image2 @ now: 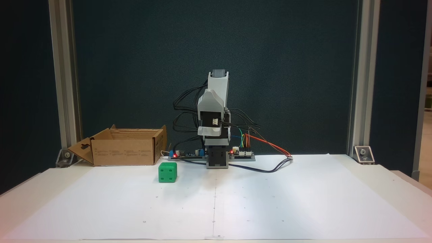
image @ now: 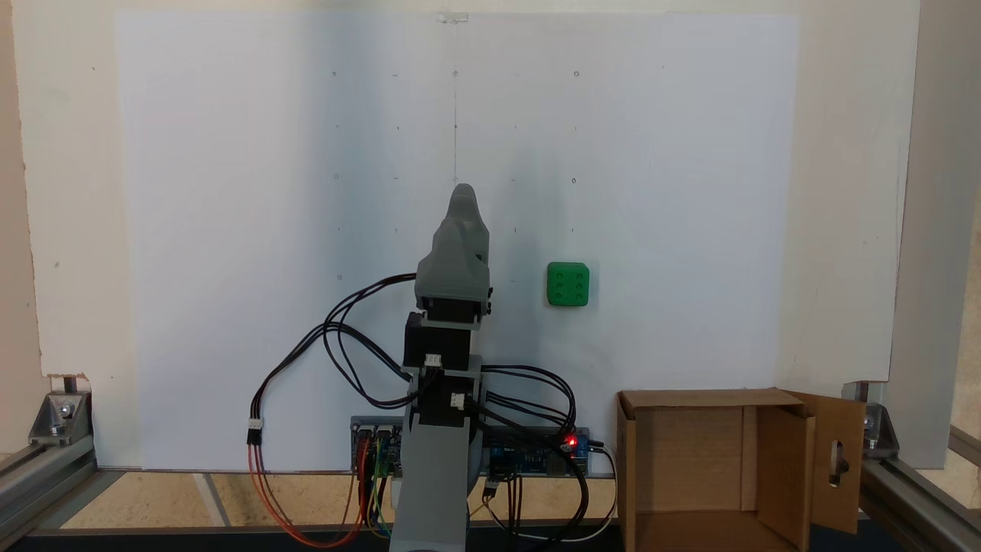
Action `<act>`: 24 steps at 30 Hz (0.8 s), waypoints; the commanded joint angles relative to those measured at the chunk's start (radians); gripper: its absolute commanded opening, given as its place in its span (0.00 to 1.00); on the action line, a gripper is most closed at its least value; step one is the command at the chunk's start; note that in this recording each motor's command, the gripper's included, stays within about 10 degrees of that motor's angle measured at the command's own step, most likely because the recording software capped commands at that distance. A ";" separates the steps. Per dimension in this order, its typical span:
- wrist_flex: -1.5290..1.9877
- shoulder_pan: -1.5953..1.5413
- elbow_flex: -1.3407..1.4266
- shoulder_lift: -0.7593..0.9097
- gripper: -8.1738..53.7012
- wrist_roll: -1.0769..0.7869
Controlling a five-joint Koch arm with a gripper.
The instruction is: Grasp a green dice and put it in the bin.
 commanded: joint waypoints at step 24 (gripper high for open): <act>-0.011 -0.020 0.048 0.106 0.86 0.031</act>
